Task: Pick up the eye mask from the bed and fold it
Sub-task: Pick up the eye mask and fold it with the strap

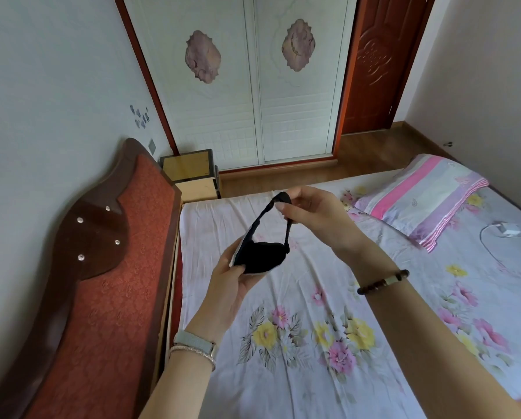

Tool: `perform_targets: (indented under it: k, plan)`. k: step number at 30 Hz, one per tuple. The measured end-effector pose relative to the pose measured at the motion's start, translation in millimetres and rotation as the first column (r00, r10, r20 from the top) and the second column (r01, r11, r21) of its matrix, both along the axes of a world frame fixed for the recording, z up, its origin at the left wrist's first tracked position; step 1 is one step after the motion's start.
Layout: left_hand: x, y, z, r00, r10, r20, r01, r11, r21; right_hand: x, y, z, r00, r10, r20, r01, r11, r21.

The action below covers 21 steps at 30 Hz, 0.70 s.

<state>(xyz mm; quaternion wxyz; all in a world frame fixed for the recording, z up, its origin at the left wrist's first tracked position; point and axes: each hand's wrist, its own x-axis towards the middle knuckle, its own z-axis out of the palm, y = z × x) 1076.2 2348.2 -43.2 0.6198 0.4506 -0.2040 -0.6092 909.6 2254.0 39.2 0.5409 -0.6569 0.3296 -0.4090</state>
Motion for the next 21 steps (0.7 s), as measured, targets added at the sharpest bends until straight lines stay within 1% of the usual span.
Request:
perform_targets:
  k: [3,5,7,9,10,11,12,14,17,19,21]
  plan:
    - [-6,3,1,0.991,-0.106,0.084,0.106,0.994,0.003,13,1,11,0.996,0.04,-0.08,-0.046,0.997,-0.069]
    - [-7,5,-1,0.965,-0.171,0.2,0.171,0.985,0.018,18,4,17,0.989,0.084,-0.124,-0.095,0.992,-0.084]
    - [-8,5,0,0.911,-0.197,0.363,0.207,0.978,0.013,21,6,21,0.98,0.12,-0.156,-0.133,0.988,-0.079]
    - [-9,6,3,0.824,-0.198,0.531,0.237,0.972,-0.004,23,7,24,0.977,0.127,-0.174,-0.142,0.987,-0.08]
    - [-10,6,4,0.784,-0.177,0.594,0.241,0.97,-0.028,24,6,26,0.976,0.125,-0.177,-0.14,0.987,-0.078]
    - [-11,6,5,0.763,-0.143,0.63,0.24,0.968,-0.071,25,5,28,0.976,0.122,-0.178,-0.137,0.988,-0.075]
    - [-11,5,4,0.757,-0.114,0.644,0.24,0.965,-0.11,26,4,29,0.977,0.116,-0.176,-0.13,0.989,-0.07]
    - [-12,2,0,0.771,-0.057,0.634,0.212,0.962,-0.172,28,2,31,0.981,0.101,-0.164,-0.113,0.991,-0.067]
    - [-15,-2,-2,0.78,0.068,0.622,0.119,0.96,-0.254,32,-1,30,0.987,0.077,-0.14,-0.087,0.994,-0.069]
    - [-17,-3,-2,0.782,0.12,0.611,0.076,0.956,-0.285,34,-2,30,0.989,0.061,-0.136,-0.071,0.995,-0.073]
    - [-18,-4,-1,0.76,0.18,0.624,0.02,0.954,-0.299,35,-2,31,0.99,0.064,-0.126,-0.074,0.994,-0.075]
